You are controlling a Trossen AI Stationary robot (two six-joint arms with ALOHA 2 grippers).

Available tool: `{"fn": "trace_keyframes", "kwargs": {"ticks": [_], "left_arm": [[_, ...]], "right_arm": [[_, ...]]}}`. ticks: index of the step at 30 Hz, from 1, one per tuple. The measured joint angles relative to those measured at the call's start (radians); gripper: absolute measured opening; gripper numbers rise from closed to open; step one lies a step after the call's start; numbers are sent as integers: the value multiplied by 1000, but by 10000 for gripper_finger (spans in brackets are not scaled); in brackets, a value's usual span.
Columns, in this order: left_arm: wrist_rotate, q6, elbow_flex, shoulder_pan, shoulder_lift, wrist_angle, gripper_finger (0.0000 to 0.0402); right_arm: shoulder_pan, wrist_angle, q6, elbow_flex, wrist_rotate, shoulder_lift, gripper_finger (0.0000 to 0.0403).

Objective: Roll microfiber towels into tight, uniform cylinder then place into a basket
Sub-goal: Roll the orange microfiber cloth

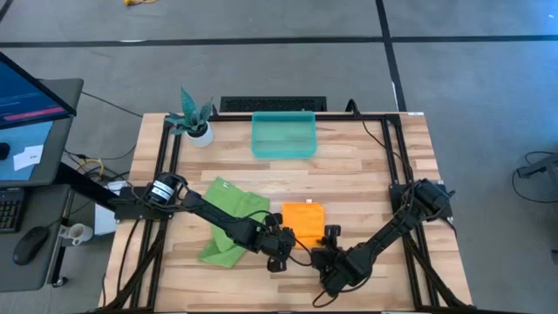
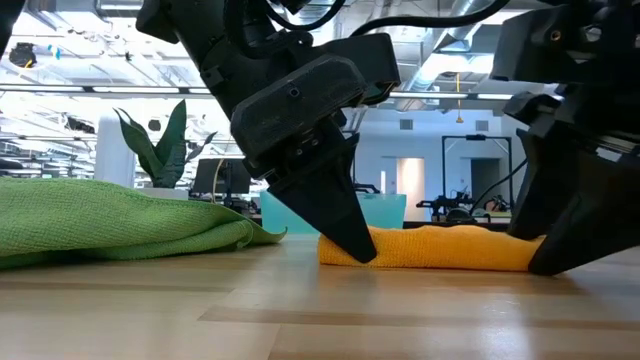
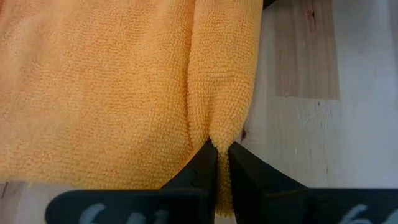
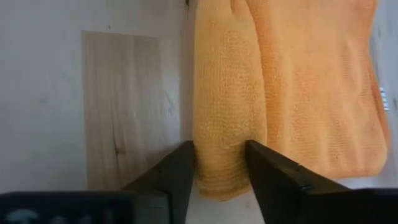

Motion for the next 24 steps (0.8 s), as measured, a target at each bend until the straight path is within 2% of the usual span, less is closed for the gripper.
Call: {"fn": "trace_keyframes", "kwargs": {"ticks": [9, 13, 18, 24], "left_arm": [[31, 8, 1, -3, -6, -23, 18], [92, -2, 1, -5, -18, -43, 18], [241, -55, -1, -16, -47, -51, 18], [354, -91, 0, -41, -68, -45, 18]], "right_arm": [[-23, 12, -5, 0, -70, -2, 19], [-23, 17, -18, 5, -148, -19, 23], [-1, 80, -56, 62, -320, -36, 16], [4, 182, -194, 104, -500, -37, 15]]}}
